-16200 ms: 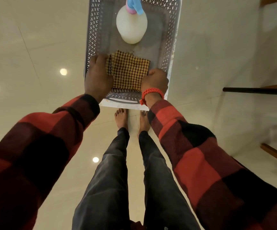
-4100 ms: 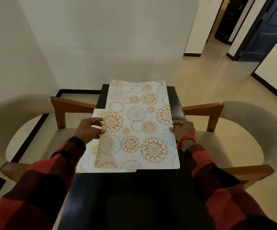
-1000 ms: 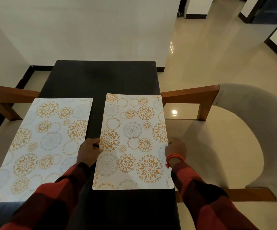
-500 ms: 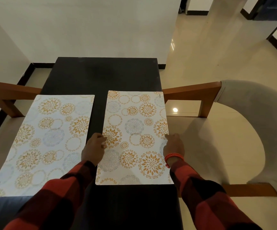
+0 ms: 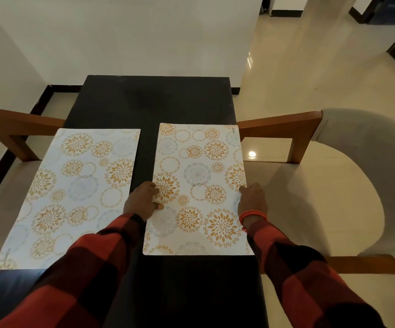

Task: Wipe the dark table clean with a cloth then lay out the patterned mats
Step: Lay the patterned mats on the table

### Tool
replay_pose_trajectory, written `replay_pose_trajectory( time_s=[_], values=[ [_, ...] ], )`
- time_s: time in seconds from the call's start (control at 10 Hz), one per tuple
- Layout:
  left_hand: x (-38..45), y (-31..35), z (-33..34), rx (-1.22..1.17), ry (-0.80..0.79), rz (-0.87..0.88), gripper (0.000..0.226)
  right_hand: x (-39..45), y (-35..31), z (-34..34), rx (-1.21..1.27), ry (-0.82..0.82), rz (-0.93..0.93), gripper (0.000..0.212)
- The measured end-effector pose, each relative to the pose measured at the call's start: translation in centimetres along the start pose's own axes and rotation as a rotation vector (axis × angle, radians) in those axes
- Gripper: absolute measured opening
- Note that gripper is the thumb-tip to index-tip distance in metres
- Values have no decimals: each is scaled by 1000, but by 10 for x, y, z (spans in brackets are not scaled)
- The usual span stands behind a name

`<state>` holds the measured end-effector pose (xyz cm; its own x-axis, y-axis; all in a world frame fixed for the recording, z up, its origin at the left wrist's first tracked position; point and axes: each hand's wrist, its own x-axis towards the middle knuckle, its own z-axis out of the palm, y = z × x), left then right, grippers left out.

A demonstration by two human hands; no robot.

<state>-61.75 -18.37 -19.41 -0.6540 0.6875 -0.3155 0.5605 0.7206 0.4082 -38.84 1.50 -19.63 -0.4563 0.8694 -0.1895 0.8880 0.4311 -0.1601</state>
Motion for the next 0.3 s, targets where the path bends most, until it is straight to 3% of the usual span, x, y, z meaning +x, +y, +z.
replay_pose_trajectory(
  time_s=[0.2,0.3],
  values=[
    [-20,22,0,254,-55,35,45,-6,0,-11,120,-85,6,40],
    [-40,27,9,178,13,58,52,-29,2,-8,188,-75,-77,48]
  ],
)
